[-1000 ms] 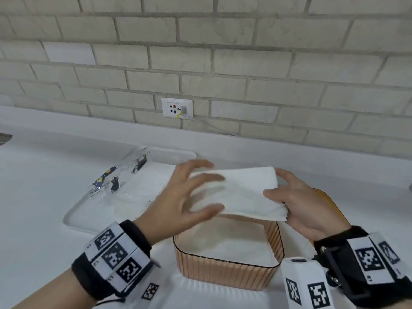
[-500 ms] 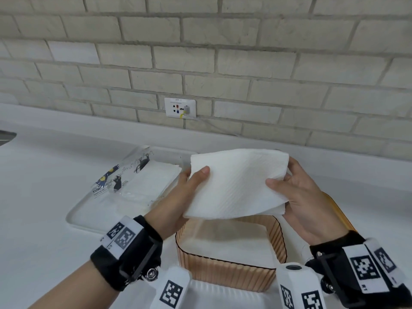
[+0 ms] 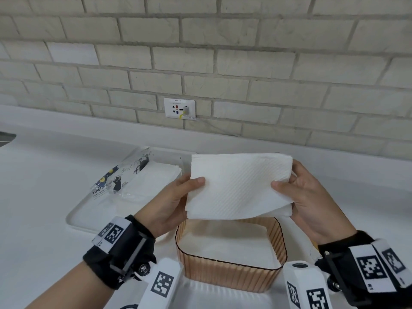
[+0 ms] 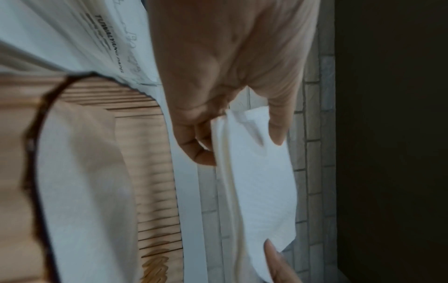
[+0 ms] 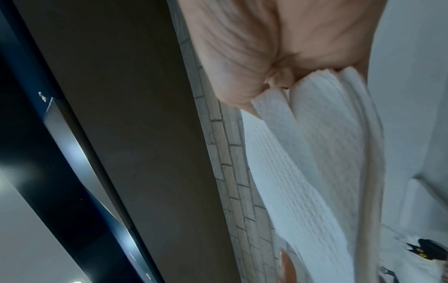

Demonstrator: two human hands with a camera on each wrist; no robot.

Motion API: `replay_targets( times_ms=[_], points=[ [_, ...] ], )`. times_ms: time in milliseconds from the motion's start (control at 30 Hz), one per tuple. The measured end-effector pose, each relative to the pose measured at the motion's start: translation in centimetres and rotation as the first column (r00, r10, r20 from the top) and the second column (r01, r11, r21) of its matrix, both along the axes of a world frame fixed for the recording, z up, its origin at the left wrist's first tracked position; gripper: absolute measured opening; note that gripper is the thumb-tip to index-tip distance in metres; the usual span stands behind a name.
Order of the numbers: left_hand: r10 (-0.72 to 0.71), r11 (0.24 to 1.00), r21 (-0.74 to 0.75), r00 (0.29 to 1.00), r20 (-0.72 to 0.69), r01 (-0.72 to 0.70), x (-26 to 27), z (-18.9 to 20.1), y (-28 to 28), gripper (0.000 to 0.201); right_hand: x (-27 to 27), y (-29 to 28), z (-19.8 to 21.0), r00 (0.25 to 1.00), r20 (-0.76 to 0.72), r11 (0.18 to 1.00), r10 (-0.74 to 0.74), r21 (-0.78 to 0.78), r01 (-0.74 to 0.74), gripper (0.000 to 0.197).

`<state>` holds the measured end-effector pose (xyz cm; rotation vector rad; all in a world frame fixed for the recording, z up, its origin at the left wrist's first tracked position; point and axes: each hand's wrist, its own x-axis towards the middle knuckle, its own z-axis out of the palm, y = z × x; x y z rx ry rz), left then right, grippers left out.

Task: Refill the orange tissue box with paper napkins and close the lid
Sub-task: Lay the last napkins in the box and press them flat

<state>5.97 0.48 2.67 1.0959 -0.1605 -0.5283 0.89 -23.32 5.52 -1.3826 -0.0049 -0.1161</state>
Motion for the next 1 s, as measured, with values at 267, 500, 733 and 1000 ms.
replay_targets(
  times_ms=[267,500,733,1000],
  points=[
    [0.132,0.957,0.214,0.951,0.281,-0.197,-1.4,0.3,0.4,0.020,-1.1,1.3,-2.0,0.998,-0.018,0.993,0.061,-0.099,-0.063,0.045],
    [-0.037,0.832,0.459,0.795,0.605,-0.311,-2.8,-2.0,0.9,0.016,-3.0,1.9,-3.3,0.998,-0.065,0.884,-0.009,-0.467,-0.022,0.060],
    [-0.102,0.751,0.520,0.707,0.700,-0.407,-3.2,-3.0,0.3,0.031,-2.9,3.0,-2.8,0.995,-0.047,0.741,-0.083,-0.671,0.030,0.064],
    [-0.082,0.748,0.520,0.720,0.689,-0.413,-3.5,-3.9,0.9,0.031,-3.2,2.5,-3.3,0.992,-0.084,0.669,-0.095,-0.744,0.001,0.074]
  ],
)
